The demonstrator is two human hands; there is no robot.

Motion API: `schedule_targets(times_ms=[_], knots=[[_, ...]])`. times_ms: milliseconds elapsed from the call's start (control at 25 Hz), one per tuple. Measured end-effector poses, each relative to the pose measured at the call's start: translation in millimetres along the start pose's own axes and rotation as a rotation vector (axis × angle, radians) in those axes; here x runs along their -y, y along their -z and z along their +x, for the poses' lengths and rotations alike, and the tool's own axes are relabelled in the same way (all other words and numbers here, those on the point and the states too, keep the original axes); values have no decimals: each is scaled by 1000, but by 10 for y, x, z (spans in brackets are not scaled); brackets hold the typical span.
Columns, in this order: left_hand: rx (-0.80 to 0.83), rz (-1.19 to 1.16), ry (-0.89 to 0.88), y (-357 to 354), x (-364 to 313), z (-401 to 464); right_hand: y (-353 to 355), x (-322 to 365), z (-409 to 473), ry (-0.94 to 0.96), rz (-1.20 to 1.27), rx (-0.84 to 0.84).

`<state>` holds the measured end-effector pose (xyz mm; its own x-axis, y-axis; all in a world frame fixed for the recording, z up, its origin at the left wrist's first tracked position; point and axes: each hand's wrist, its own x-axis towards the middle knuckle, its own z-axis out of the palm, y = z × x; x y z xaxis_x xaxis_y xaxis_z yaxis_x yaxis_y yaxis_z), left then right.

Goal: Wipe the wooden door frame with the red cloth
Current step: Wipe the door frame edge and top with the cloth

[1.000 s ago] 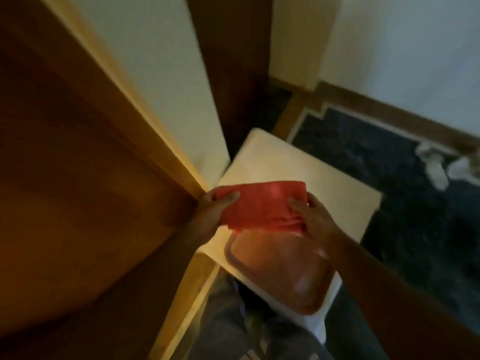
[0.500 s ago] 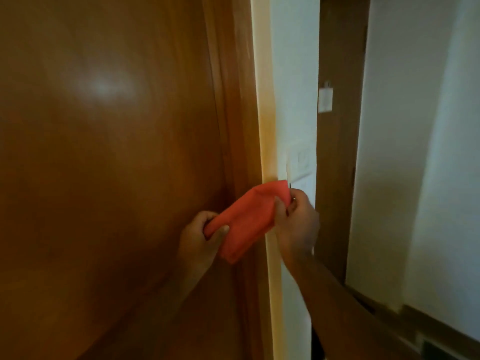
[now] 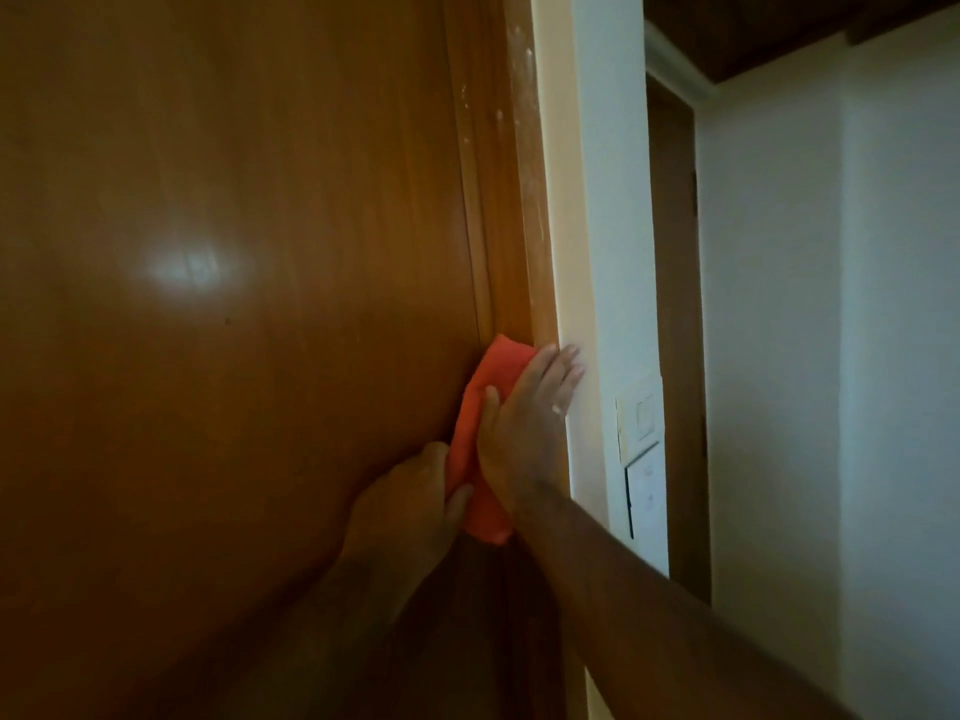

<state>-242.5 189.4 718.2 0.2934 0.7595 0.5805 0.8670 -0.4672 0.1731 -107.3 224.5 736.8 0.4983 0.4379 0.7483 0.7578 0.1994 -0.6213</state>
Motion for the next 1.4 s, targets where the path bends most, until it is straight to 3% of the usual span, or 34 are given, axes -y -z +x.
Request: schedule_targets(times_ms=[240, 400, 520, 640, 760, 840, 1000, 1240, 1320, 1400], knots=[[-505, 438, -346, 695, -25, 639, 210, 396, 1293, 516, -328, -279], [-495, 714, -275, 809, 149, 881, 298, 927, 1996, 664, -430, -460], [-488, 750, -291, 760, 200, 899, 189, 718, 1779, 751, -465, -500], [-464, 765, -288, 787, 181, 910, -2, -70, 894, 855, -464, -224], [-479, 792, -260, 807, 164, 880, -31, -866, -169, 767, -564, 155], [-498, 798, -259, 803, 149, 884, 1, -1029, -221, 748, -568, 255], [-506, 830, -264, 771, 154, 925, 149, -224, 899, 630, -329, -29], [-484, 800, -257, 779, 109, 914, 652, 1316, 2624, 582, -110, -100], [-465, 813, -261, 839, 69, 895, 735, 1477, 2777, 592, -112, -107], [-457, 849, -253, 969, 38, 925, 678, 1336, 2620, 629, -220, -218]])
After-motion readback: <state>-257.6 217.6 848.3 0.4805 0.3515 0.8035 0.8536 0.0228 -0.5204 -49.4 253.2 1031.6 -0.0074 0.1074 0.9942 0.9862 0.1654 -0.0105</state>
